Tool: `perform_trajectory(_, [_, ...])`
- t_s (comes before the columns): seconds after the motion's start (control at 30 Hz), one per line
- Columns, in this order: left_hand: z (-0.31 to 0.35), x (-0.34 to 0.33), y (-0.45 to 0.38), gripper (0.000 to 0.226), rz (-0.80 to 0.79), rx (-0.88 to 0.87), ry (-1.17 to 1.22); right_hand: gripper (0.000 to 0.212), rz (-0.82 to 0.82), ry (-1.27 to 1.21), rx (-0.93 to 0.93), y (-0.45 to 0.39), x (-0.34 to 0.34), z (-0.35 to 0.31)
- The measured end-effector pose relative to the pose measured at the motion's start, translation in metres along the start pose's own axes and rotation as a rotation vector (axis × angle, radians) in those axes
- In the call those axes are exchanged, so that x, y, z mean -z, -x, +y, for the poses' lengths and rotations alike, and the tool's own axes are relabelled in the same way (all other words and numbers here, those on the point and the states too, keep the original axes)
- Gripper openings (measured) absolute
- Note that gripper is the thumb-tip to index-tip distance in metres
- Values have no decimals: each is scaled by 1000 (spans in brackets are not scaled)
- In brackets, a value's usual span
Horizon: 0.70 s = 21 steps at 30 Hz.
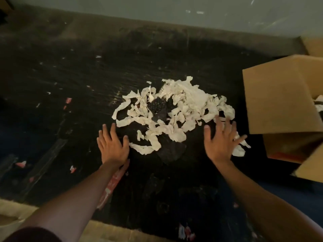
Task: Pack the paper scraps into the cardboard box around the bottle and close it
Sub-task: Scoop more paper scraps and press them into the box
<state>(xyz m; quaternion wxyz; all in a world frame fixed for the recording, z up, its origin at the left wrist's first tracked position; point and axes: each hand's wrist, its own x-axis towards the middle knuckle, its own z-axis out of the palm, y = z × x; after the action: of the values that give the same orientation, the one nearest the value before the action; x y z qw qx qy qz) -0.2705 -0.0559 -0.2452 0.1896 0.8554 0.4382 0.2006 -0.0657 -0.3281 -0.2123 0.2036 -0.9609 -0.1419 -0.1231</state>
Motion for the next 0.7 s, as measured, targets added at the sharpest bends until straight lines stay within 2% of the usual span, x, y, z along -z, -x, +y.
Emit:
perform_trajectory(0.1, [0, -11, -48, 76, -24, 5, -18, 67, -108, -3, -212, -30, -29, 12])
perform_trajectory(0.17, [5, -27, -71, 76, -72, -38, -13, 69, -206, -58, -276, -43, -55, 13])
perform_trajectory(0.3, [0, -62, -98, 71, -211, -164, -48, 69, -326, -48, -117, -42, -113, -10])
perform_trajectory(0.43, [-1, -77, -119, 59, -327, -344, 103, 66, -416, -296, 80, -47, -155, -56])
perform_trajectory(0.5, [-3, -79, -134, 55, -224, -358, 121, 50, -357, -556, 118, -52, -162, -72])
perform_trajectory(0.57, [-8, -80, -153, 55, -117, -253, 74, 34, -203, -677, 43, -64, -160, -81])
perform_trajectory(0.63, [-14, -84, -174, 61, -143, -98, 47, 37, -51, -655, -97, -85, -156, -79])
perform_trajectory(0.7, [-13, -90, -197, 71, -253, 16, 65, 49, -35, -539, -273, -116, -149, -72])
